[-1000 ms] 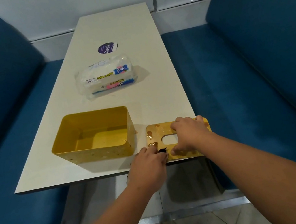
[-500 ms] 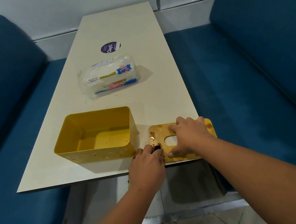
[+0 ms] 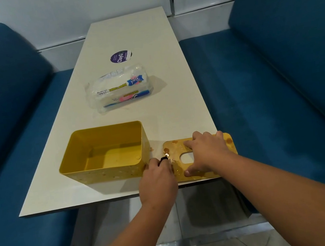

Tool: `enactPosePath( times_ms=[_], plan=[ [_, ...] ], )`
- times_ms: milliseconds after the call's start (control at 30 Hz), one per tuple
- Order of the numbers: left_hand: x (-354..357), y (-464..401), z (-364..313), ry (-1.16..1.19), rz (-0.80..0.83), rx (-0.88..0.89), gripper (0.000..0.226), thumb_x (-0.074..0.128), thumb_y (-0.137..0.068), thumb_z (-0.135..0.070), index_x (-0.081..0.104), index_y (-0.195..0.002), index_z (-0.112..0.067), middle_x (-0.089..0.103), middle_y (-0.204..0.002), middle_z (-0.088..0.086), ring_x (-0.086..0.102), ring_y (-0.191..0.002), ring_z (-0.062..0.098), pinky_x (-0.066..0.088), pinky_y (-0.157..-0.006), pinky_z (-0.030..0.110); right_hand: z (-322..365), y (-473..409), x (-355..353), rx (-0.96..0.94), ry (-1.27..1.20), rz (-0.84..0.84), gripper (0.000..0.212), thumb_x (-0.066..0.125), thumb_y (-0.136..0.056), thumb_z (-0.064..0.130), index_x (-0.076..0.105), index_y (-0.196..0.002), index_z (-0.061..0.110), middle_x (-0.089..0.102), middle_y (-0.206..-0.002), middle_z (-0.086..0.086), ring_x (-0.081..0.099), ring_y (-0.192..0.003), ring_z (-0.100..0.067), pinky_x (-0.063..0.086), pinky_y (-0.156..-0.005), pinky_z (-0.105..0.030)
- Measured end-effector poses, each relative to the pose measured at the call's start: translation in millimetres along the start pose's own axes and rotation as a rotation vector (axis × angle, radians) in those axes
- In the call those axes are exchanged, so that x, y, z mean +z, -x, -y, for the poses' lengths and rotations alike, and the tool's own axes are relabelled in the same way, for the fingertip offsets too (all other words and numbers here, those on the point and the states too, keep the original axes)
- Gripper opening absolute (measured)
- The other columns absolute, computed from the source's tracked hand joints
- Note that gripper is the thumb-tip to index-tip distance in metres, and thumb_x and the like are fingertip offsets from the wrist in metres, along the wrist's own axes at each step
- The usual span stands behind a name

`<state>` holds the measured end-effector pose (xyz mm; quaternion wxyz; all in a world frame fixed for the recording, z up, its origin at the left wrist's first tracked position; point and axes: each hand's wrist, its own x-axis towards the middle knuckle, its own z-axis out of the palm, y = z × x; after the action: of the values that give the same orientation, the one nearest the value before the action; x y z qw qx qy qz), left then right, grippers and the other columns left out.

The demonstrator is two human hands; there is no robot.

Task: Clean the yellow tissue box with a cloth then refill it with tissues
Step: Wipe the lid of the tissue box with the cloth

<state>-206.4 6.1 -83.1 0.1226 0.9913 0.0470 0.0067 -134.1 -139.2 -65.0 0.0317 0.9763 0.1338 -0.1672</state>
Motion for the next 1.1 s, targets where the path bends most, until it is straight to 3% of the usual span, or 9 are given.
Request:
enactPosePath(
  times_ms=[133, 300, 500, 633, 800, 967, 1100],
  plan=[
    [4.9, -13.6, -11.2, -0.051, 0.075, -0.032, 0.022, 0.048, -0.096, -0.021, 0.056, -0.117, -0.019, 0.05, -0.121, 0.004, 0.057, -0.093, 0.019, 0.048, -0.071, 0.026, -0.5, 0.4, 0.6, -0.002, 0.009, -0.001, 0.094, 0.06, -0.064, 0.081, 0.035, -0.143, 0.037, 0.042, -0.138, 0.0, 0.042, -0.126, -0.026, 0.029, -0.102, -0.053],
    [11.0, 8.4, -1.8, -0.073, 0.058, 0.198, 0.025, 0.043, -0.098, -0.027, 0.057, -0.118, -0.024, 0.054, -0.116, -0.001, 0.054, -0.094, 0.017, 0.046, -0.073, 0.026, -1.4, -0.2, 1.3, -0.011, -0.006, -0.007, 0.092, 0.06, -0.064, 0.08, 0.037, -0.141, 0.036, 0.043, -0.135, 0.0, 0.042, -0.124, -0.026, 0.031, -0.1, -0.051],
    [10.2, -23.1, -13.3, -0.098, 0.065, 0.221, 0.025, 0.046, -0.095, -0.022, 0.06, -0.115, -0.021, 0.053, -0.116, 0.002, 0.052, -0.097, 0.022, 0.046, -0.077, 0.032, -2.4, 0.9, 0.4, -0.029, -0.032, -0.014, 0.084, 0.062, -0.073, 0.069, 0.035, -0.144, 0.034, 0.042, -0.136, -0.002, 0.042, -0.124, -0.025, 0.033, -0.102, -0.047],
    [11.5, 0.9, 3.2, -0.08, 0.096, 0.362, 0.027, 0.042, -0.098, -0.028, 0.058, -0.12, -0.026, 0.054, -0.115, -0.003, 0.049, -0.095, 0.017, 0.045, -0.073, 0.029, -4.4, 2.1, 2.7, -0.044, -0.108, -0.022, 0.09, 0.063, -0.069, 0.073, 0.037, -0.143, 0.029, 0.045, -0.134, -0.001, 0.044, -0.119, -0.024, 0.041, -0.097, -0.041],
    [8.9, -21.9, -1.9, -0.089, 0.053, 0.257, 0.026, 0.044, -0.098, -0.027, 0.06, -0.118, -0.026, 0.054, -0.117, -0.003, 0.051, -0.1, 0.02, 0.05, -0.078, 0.031, -6.0, 5.1, 0.9, -0.051, -0.098, -0.008, 0.093, 0.062, -0.068, 0.076, 0.036, -0.144, 0.028, 0.045, -0.134, -0.001, 0.043, -0.121, -0.025, 0.042, -0.098, -0.041],
    [7.3, 6.6, 7.5, -0.062, 0.088, 0.381, 0.029, 0.042, -0.098, -0.028, 0.058, -0.123, -0.029, 0.055, -0.116, -0.005, 0.048, -0.097, 0.017, 0.04, -0.074, 0.026, -4.9, 3.3, 1.5, -0.049, -0.102, -0.003, 0.094, 0.063, -0.067, 0.076, 0.038, -0.142, 0.027, 0.045, -0.132, -0.001, 0.043, -0.12, -0.024, 0.044, -0.096, -0.04],
    [7.3, -12.8, 6.9, -0.067, 0.049, 0.297, 0.027, 0.042, -0.098, -0.028, 0.06, -0.119, -0.029, 0.056, -0.116, -0.005, 0.051, -0.098, 0.018, 0.049, -0.076, 0.029, -3.9, 2.8, 2.3, -0.041, -0.099, 0.0, 0.092, 0.065, -0.066, 0.075, 0.039, -0.141, 0.028, 0.044, -0.131, 0.0, 0.042, -0.12, -0.024, 0.046, -0.093, -0.04]
  ],
)
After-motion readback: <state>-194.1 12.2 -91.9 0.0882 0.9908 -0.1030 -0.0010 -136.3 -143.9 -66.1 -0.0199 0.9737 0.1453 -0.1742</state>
